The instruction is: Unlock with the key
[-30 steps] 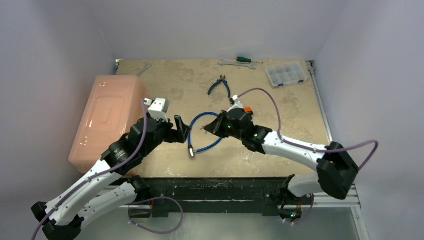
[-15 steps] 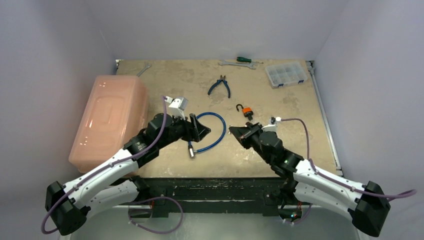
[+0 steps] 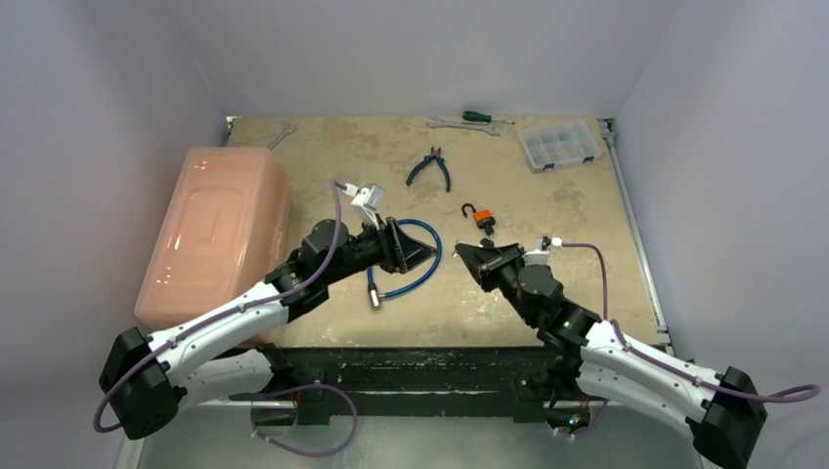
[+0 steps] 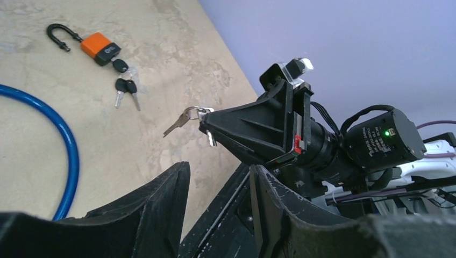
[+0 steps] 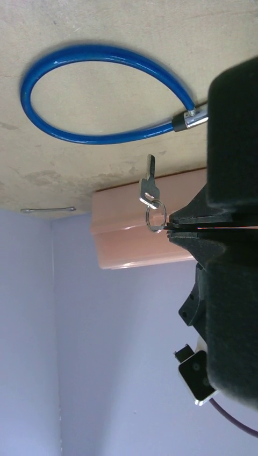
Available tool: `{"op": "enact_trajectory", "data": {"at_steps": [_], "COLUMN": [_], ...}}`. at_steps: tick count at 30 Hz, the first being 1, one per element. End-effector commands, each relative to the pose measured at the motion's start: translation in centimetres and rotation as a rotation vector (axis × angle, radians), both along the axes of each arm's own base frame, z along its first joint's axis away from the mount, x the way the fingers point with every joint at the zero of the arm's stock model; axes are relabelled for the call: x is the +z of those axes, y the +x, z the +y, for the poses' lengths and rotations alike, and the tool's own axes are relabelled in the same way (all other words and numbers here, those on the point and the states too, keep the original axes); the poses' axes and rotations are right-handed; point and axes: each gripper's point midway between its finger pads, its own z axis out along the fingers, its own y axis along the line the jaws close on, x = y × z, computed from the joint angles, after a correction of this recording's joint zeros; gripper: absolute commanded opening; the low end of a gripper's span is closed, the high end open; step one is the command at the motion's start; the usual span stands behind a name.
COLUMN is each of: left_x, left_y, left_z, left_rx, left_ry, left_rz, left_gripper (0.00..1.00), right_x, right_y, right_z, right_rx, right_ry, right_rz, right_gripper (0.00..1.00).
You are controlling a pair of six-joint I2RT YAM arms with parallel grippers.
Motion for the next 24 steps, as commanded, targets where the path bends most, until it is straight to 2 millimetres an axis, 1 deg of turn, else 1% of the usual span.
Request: {"op": "enact_trajectory", "data": {"at_steps": [1, 8, 18, 24], "left_x": [1.8, 1.9, 1.2, 1.3], "left_y": [-0.7, -1.3, -0.9, -0.6], "left_z": [-1.7, -2.9, -3.5, -3.8], "left_rx": [-0.052, -0.081, -0.076, -0.069], "left_ry": [-0.076, -0.090, -0.101, -0.116], "left_rz": [-0.035, -0.041, -0.025, -0.027], "left_gripper": [0.47, 0.45, 0.42, 0.40], "right_x": [2.3, 3.6, 4.5, 5.0], "right_y": [0.6, 0.6, 0.3, 0.2], "right_z": [-0.5, -0.3, 0.3, 0.5], "right_rx": [-0.044, -0.035, -0.001, 0.015], "right_ry": [0.080, 0.090, 0.118, 0.127], "right_rz": [-0.045, -0.074, -0.097, -0.110], "right_gripper": [0.00, 0.00, 0.00, 0.00]}}
